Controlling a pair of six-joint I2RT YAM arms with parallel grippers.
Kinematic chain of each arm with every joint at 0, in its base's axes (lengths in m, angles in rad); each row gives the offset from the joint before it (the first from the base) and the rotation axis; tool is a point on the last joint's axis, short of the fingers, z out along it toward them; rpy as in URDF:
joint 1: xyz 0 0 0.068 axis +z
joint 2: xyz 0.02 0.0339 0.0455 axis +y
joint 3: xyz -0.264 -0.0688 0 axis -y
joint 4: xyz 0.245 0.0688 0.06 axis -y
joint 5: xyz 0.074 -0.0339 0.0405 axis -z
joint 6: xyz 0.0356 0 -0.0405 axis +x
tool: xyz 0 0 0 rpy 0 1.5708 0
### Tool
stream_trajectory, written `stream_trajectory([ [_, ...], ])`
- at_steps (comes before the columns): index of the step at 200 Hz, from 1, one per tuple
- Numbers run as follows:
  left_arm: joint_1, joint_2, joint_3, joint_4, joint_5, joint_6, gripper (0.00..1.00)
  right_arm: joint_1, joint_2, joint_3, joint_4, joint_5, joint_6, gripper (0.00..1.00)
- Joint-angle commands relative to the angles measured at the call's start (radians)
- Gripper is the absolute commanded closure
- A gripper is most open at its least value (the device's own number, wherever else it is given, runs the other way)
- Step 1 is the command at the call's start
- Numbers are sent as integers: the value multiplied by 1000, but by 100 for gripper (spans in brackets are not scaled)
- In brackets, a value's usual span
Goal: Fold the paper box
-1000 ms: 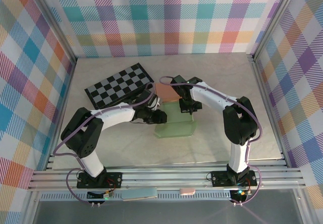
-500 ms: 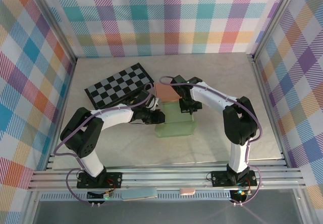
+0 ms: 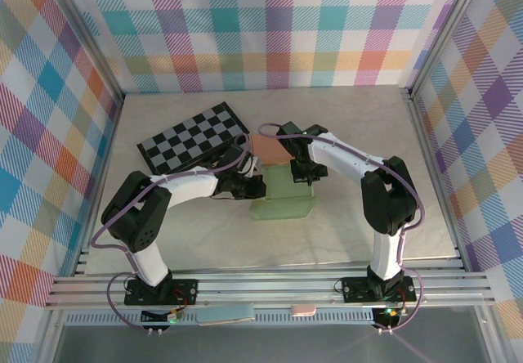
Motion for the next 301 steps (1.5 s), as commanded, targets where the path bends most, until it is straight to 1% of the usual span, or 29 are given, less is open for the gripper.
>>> stream_trajectory([
  [1, -34, 17, 39, -84, -130, 16, 100, 1, 10, 19, -11, -12, -3, 100],
  [31, -109, 26, 89, -258, -387, -48, 100, 3, 8, 18, -12, -4, 0, 100],
  [49, -142, 19, 81, -275, -466, -97, 100, 5, 8, 18, -14, -2, 3, 100],
  [71, -143, 22, 79, -260, -459, -113, 100, 10, 8, 16, -14, 2, 4, 100],
  [81, -140, 18, 80, -248, -439, -104, 89, 11, 8, 13, -14, 3, 4, 100],
  [88, -134, 14, 77, -235, -419, -102, 79, 11, 7, 13, -15, 3, 5, 100],
  [95, -127, 8, 72, -215, -396, -97, 73, 12, 6, 11, -14, 4, 5, 100],
  [109, -116, 0, 65, -188, -366, -91, 67, 13, 3, 9, -15, 4, 7, 100],
  [127, -102, 9, 70, -162, -320, -79, 65, 14, 1, 7, -15, 6, 7, 100],
  [174, -99, 67, 101, -175, -296, -60, 70, 15, -7, 2, -19, 8, 9, 100],
  [191, -99, 81, 103, -175, -304, -59, 76, 16, -9, 4, -20, 11, 10, 100],
  [200, -99, 83, 104, -185, -331, -59, 81, 18, -9, 5, -20, 14, 12, 100],
  [214, -105, 75, 107, -211, -393, -73, 96, 23, -11, 5, -21, 18, 13, 100],
  [221, -109, 70, 107, -223, -429, -85, 100, 24, -11, 4, -22, 20, 16, 100],
  [252, -146, 73, 115, -286, -550, -139, 100, 42, -11, 5, -24, 43, 28, 100],
  [262, -148, 75, 109, -281, -552, -152, 100, 48, -11, 4, -25, 47, 31, 100],
  [266, -148, 75, 107, -279, -551, -155, 96, 50, -11, 4, -25, 48, 32, 100],
  [277, -148, 68, 104, -269, -551, -154, 79, 53, -10, 4, -25, 52, 34, 100],
  [284, -148, 57, 102, -260, -552, -148, 70, 55, -12, 2, -25, 53, 34, 100],
  [292, -145, 45, 99, -250, -550, -140, 65, 56, -14, 1, -26, 55, 36, 100],
  [301, -138, 29, 95, -228, -537, -129, 62, 58, -15, -3, -23, 56, 36, 100],
])
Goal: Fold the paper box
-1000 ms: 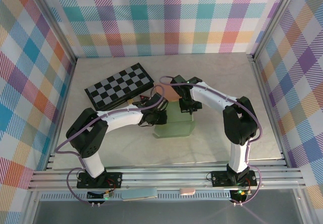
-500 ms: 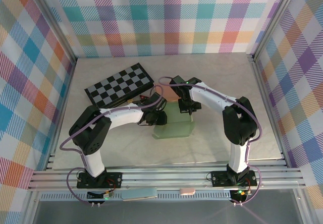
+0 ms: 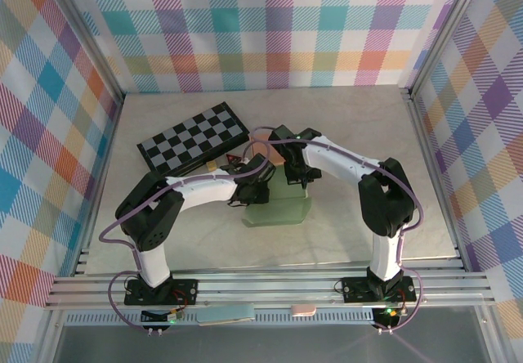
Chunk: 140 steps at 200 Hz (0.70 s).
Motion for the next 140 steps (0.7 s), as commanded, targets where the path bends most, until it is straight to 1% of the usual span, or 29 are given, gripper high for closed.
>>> stream_trajectory([
  [1, 16, -38, -14, -21, -53, 4, 61, 8, -15, -3, -49, 28, 10, 100],
  [16, 38, -61, -30, 32, -8, 14, 58, 10, -15, -7, -50, 27, 11, 100],
  [35, 59, -64, -39, 82, 76, 32, 58, 11, -15, -10, -51, 25, 14, 100],
  [49, 62, -48, -26, 111, 110, 51, 58, 11, -15, -11, -54, 27, 15, 100],
  [92, 65, -14, -24, 101, 139, 65, 66, 11, -18, -5, -61, 32, 18, 100],
  [121, 63, -13, -38, 106, 146, 67, 66, 11, -17, -4, -63, 32, 23, 100],
  [140, 62, -7, -45, 99, 148, 73, 69, 12, -15, -4, -64, 32, 25, 100],
])
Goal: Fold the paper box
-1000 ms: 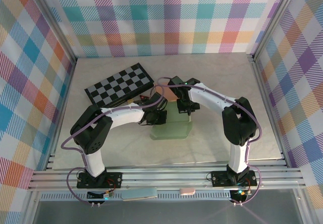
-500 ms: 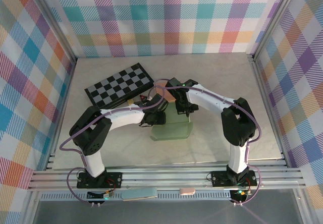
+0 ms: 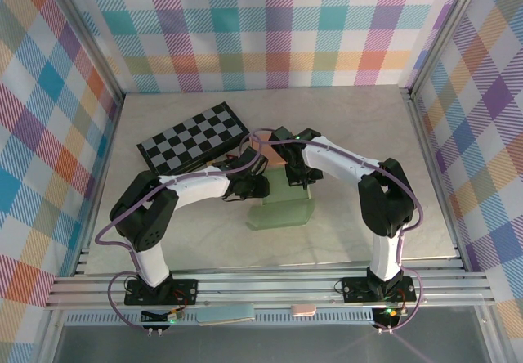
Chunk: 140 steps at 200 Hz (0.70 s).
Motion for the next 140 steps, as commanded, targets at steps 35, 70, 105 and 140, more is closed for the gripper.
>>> stream_trajectory([
  [35, -9, 35, -25, -36, -30, 22, 83, 7, -15, -6, -30, 16, 27, 100],
  [70, -25, 5, 27, -82, -59, 25, 57, 8, -15, -13, -31, 9, 33, 100],
  [105, -26, -58, 111, -151, -40, 2, 48, -1, -16, -16, -31, -16, 55, 100],
  [140, -19, -173, 150, -182, -72, -43, 46, -49, -43, -31, -31, -69, 89, 100],
])
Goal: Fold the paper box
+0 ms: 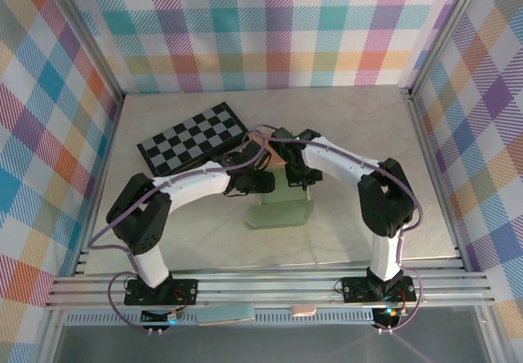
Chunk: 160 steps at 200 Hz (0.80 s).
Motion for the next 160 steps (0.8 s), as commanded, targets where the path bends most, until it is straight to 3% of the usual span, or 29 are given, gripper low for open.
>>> stream_trajectory([
  [1, 3, -123, 50, -54, -37, -38, 46, -41, -45, -25, -31, -46, 48, 100],
  [54, 84, -328, 122, -22, -176, -28, 38, -189, -159, -125, -5, -209, 161, 100],
  [72, 148, -337, 144, -7, -134, -68, 23, -264, -207, -190, 21, -296, 229, 100],
  [78, 168, -336, 140, 14, -111, -74, 3, -287, -220, -213, 30, -326, 257, 100],
  [81, 178, -335, 138, 22, -102, -80, 0, -299, -227, -225, 33, -341, 273, 100],
  [125, 243, -364, 51, 167, -37, -219, 0, -394, -292, -375, 82, -516, 574, 100],
  [160, 247, -341, 60, 163, 45, -219, 0, -397, -346, -530, 202, -632, 900, 100],
])
